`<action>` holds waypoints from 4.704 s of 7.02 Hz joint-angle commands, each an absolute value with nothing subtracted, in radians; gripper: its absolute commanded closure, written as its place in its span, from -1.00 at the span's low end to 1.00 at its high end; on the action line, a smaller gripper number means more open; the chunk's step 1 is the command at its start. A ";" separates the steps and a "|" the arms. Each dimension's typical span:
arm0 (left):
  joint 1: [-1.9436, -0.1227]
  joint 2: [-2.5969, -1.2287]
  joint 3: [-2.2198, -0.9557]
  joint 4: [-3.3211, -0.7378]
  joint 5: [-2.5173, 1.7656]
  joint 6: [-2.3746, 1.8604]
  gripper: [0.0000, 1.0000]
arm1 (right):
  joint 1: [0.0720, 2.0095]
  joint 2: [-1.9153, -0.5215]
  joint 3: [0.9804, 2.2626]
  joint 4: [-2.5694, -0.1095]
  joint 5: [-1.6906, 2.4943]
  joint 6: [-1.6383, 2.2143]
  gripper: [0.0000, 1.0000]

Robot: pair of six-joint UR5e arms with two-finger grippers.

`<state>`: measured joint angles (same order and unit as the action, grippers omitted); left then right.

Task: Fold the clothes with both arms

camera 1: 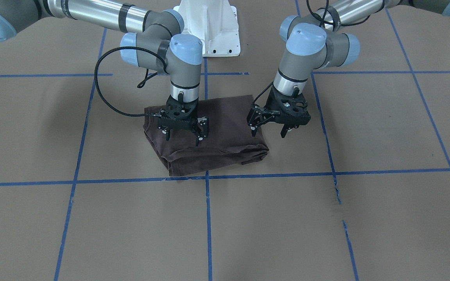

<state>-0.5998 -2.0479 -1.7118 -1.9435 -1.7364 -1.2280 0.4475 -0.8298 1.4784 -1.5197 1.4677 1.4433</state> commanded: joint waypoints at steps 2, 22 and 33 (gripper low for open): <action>-0.598 -2.048 -1.712 -1.944 -1.736 -1.230 -1.00 | 0.547 -0.828 1.373 -1.528 1.479 1.313 -1.00; -0.605 -2.122 -1.559 -1.921 -1.689 -1.164 -1.00 | 0.753 -0.845 1.508 -1.529 1.759 1.166 -1.00; -0.594 -2.079 -1.523 -1.922 -1.652 -1.146 -1.00 | 0.735 -0.859 1.512 -1.526 1.750 1.169 -1.00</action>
